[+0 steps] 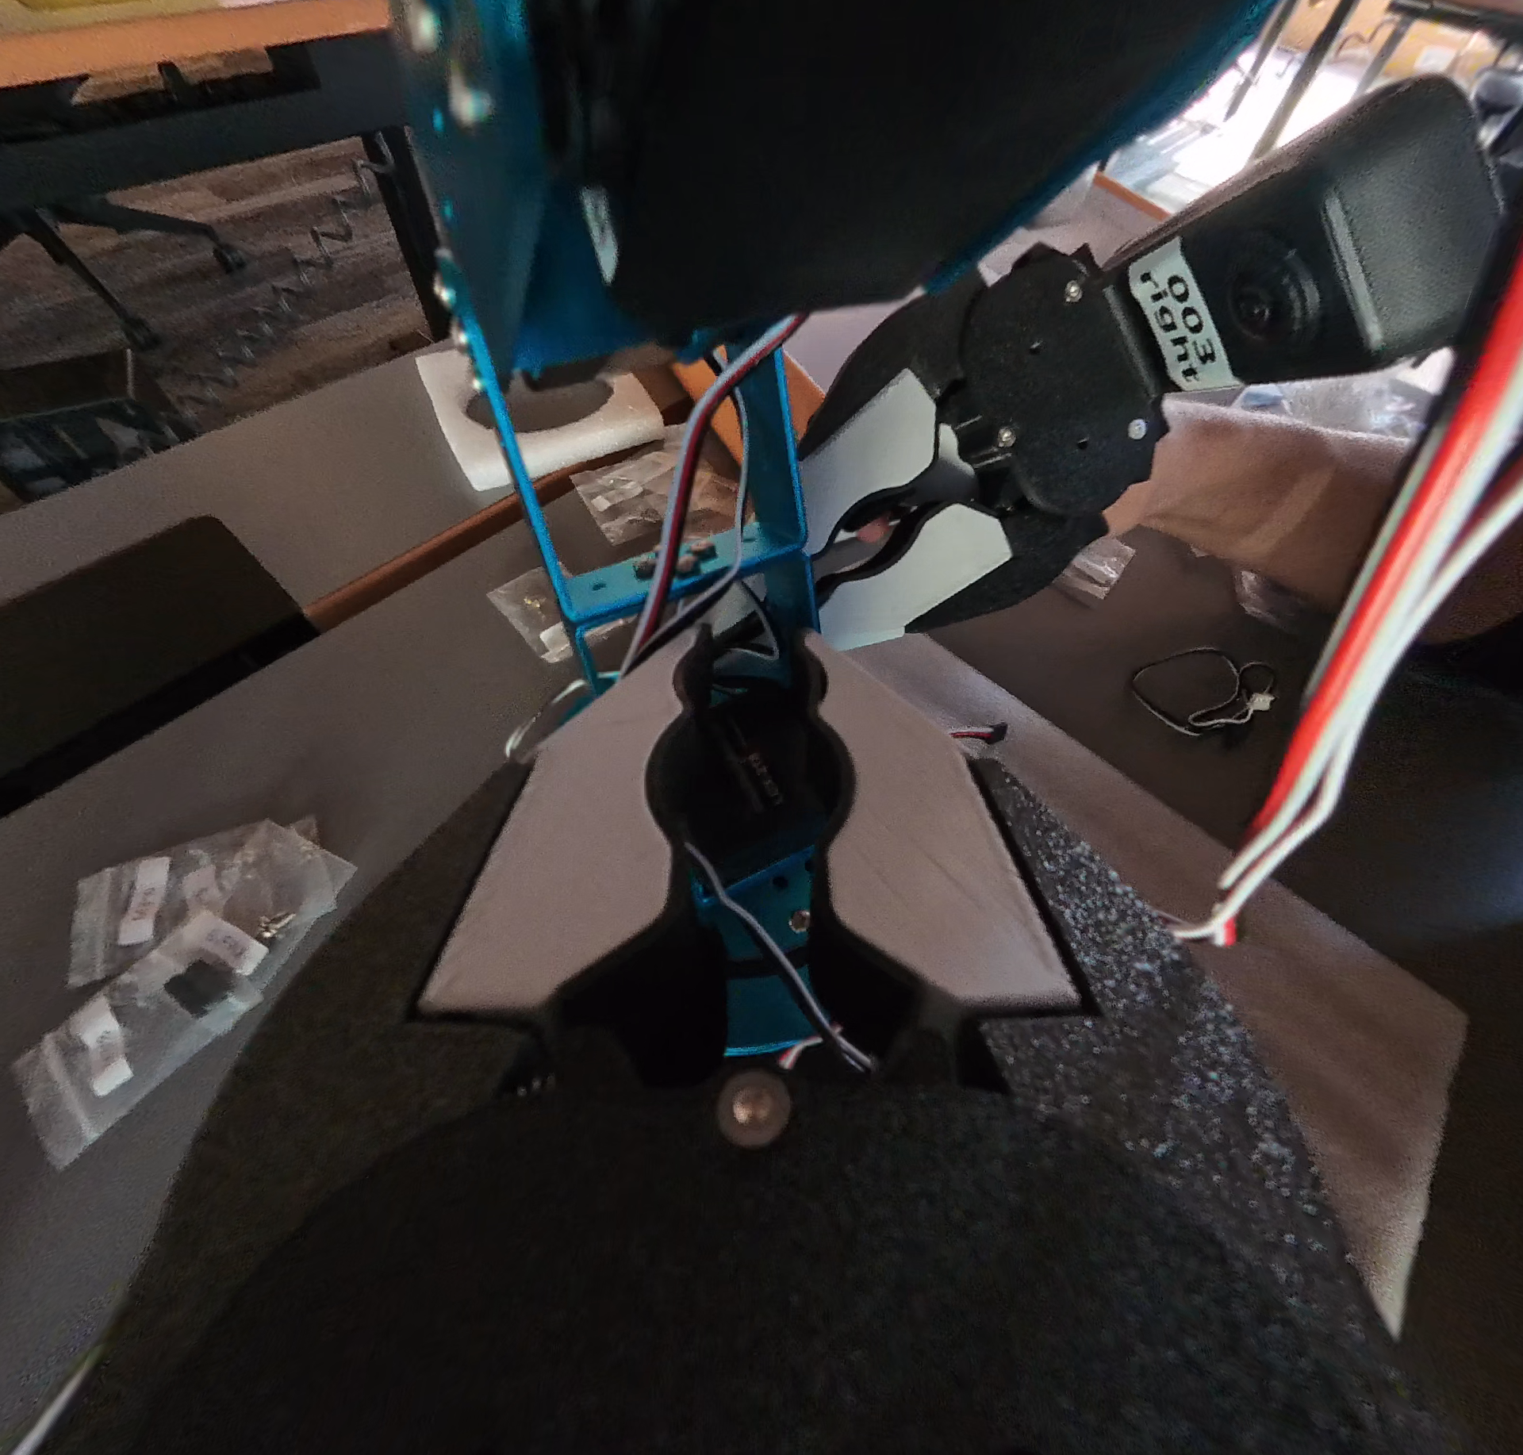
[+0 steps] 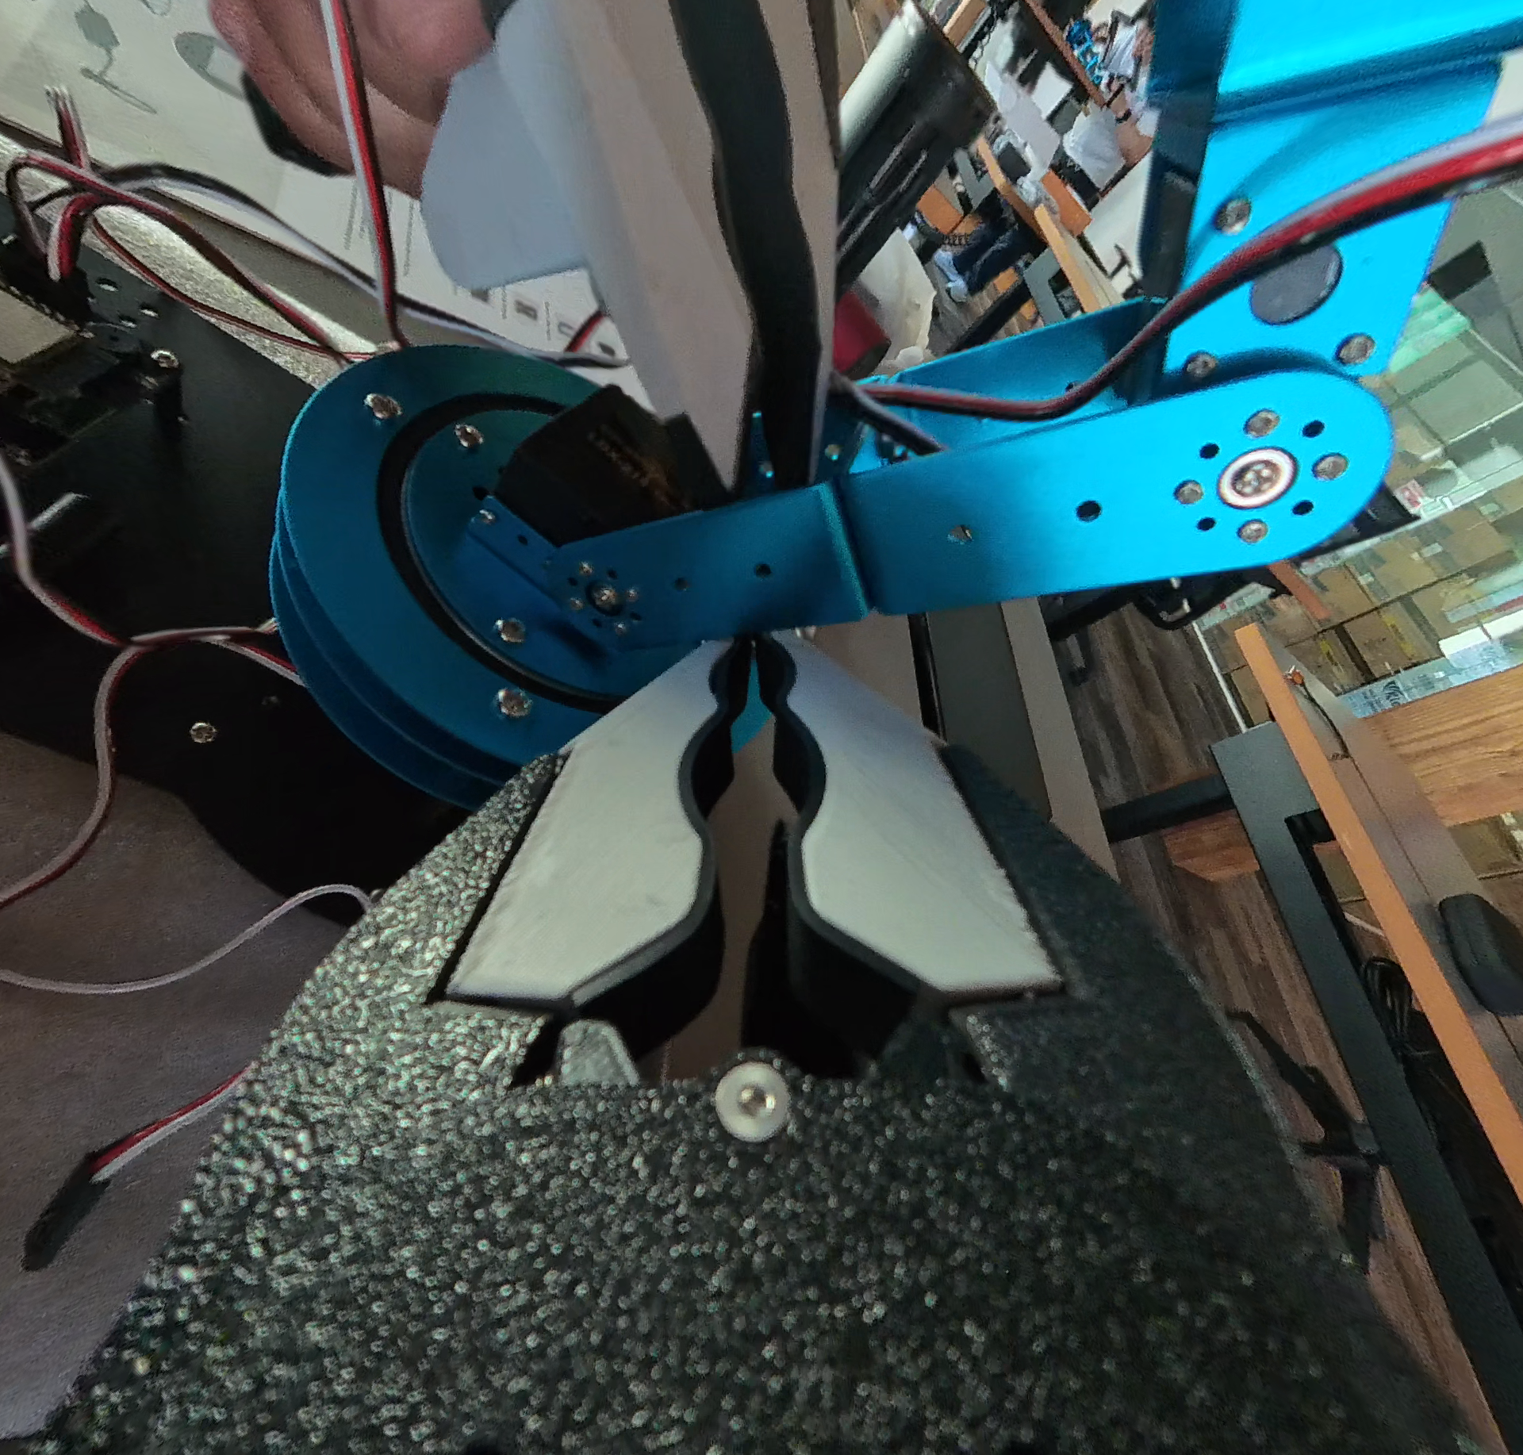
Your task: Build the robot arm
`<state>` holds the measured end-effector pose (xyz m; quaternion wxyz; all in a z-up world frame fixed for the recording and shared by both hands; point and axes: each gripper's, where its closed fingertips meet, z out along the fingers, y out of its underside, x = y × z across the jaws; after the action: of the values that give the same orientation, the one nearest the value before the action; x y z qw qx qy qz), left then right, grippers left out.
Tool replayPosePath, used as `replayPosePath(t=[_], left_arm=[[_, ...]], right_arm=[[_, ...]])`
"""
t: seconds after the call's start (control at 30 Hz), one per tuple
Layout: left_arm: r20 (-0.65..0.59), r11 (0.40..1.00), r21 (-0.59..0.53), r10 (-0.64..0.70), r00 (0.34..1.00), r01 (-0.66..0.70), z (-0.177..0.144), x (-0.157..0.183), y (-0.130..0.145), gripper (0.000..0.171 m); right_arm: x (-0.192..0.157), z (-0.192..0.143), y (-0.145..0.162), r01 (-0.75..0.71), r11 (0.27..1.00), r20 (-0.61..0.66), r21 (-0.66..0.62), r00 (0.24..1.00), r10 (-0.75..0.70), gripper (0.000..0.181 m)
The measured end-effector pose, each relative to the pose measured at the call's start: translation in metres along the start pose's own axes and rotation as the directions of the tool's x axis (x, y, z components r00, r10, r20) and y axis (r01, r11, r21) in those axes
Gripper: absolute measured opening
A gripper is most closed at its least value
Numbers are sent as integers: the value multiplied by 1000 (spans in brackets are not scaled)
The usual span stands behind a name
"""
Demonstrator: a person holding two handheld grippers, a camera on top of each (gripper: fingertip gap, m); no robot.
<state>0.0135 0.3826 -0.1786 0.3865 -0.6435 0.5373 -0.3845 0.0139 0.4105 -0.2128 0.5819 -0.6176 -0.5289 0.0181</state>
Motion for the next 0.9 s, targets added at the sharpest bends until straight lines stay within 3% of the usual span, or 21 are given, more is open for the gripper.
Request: replayPosePath(t=[0.37,0.53,0.63,0.7,0.77,0.9], left_arm=[[-17,957,-185,224,974,-223,14,-2,16,13],[-41,958,-169,226,973,-230,17,2,16,1],[0,957,-152,251,968,-248,11,-2,15,1],[5,966,-133,223,975,-220,3,-4,14,1],[-43,981,-113,155,987,-158,-9,-1,14,2],[-210,994,-83,-80,974,64,-33,10,14,2]], right_arm=[[1,8,-2,85,995,-70,55,994,-82,0],[1,8,-1,107,994,-70,34,992,-104,0],[6,6,-1,29,999,-87,26,996,-26,1],[7,3,2,-91,996,-71,-2,993,91,3],[11,-2,8,-214,975,-79,-65,975,209,31],[7,-16,11,-362,910,-44,-203,932,361,53]])
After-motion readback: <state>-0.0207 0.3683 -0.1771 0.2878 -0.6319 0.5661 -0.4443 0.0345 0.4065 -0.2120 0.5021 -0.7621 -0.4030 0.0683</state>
